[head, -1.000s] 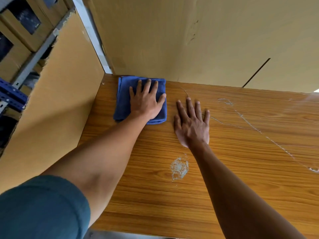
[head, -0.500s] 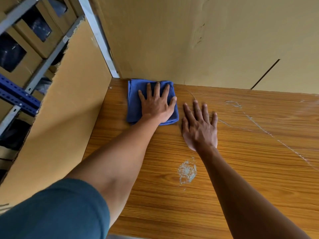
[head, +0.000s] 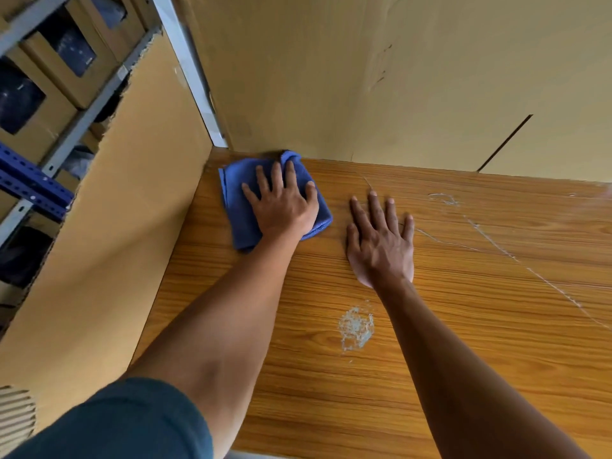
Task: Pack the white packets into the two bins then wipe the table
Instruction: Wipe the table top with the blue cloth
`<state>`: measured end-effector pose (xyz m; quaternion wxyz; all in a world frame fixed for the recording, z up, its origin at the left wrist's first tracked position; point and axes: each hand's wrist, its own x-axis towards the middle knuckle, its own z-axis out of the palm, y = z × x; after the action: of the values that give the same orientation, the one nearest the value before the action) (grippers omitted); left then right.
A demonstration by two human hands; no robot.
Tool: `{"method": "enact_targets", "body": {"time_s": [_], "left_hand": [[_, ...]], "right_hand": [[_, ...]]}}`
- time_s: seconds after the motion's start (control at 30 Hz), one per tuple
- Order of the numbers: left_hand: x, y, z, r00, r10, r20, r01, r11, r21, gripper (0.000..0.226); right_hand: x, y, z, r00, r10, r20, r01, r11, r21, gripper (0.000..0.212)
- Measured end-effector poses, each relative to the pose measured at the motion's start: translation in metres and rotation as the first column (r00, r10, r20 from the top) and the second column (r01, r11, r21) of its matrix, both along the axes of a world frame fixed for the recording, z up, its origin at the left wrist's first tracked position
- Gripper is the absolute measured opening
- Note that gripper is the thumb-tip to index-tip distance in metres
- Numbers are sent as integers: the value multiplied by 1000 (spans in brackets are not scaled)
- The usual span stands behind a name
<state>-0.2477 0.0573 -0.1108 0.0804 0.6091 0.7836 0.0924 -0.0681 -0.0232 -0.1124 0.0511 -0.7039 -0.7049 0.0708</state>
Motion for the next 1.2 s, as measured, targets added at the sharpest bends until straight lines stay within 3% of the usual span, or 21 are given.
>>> {"method": "enact_targets", "body": {"time_s": [0.07, 0.17, 0.23, 0.3, 0.4, 0.47, 0.53, 0.6, 0.67, 0.87, 1.07, 1.2], "left_hand": [[2, -11, -1, 999, -37, -1, 37, 999, -24, 76], [-1, -12, 2, 939, -341, -46, 339, 940, -44, 74], [-5, -4, 2, 884, -461, -77, 458, 887, -51, 73], [-9, 3, -1, 908, -413, -75, 411, 911, -41, 71], [-15, 10, -1, 997, -72, -9, 72, 997, -19, 69], [-17, 9, 0, 1000, 16, -1, -16, 1000, -19, 71], [-16, 7, 1, 991, -132, -26, 131, 991, -16, 73], [-14, 5, 0, 921, -381, -84, 381, 924, -9, 74], [-14, 6, -2, 871, -479, -109, 479, 877, -23, 74], [-29, 13, 3, 994, -105, -15, 104, 994, -44, 70], [-24, -40, 1, 936, -344, -68, 340, 938, -64, 74], [-20, -15, 4, 939, -338, -63, 333, 940, -78, 72]], "right_hand": [[0, 0, -1, 1000, 3, 4, -3, 1000, 1, 60], [0, 0, -2, 1000, 2, 3, -2, 1000, 2, 59], [-1, 0, -1, 1000, 0, -5, 0, 1000, 1, 59], [-1, -1, -1, 1000, 3, -13, -3, 1000, -5, 59], [1, -1, 0, 1000, -3, -6, 3, 1000, 1, 60], [1, 0, -1, 1000, -6, -6, 6, 1000, 4, 60], [0, 0, -1, 1000, -9, -5, 9, 1000, 5, 60], [-1, 0, -2, 1000, -4, -2, 4, 1000, 3, 60], [-1, 0, -1, 1000, -5, -4, 5, 1000, 6, 60], [0, 0, -1, 1000, 3, 3, -3, 1000, 3, 60], [-1, 0, 0, 1000, -2, 0, 2, 1000, 4, 61], [-1, 1, -1, 1000, -3, 10, 3, 1000, 0, 61]]}}
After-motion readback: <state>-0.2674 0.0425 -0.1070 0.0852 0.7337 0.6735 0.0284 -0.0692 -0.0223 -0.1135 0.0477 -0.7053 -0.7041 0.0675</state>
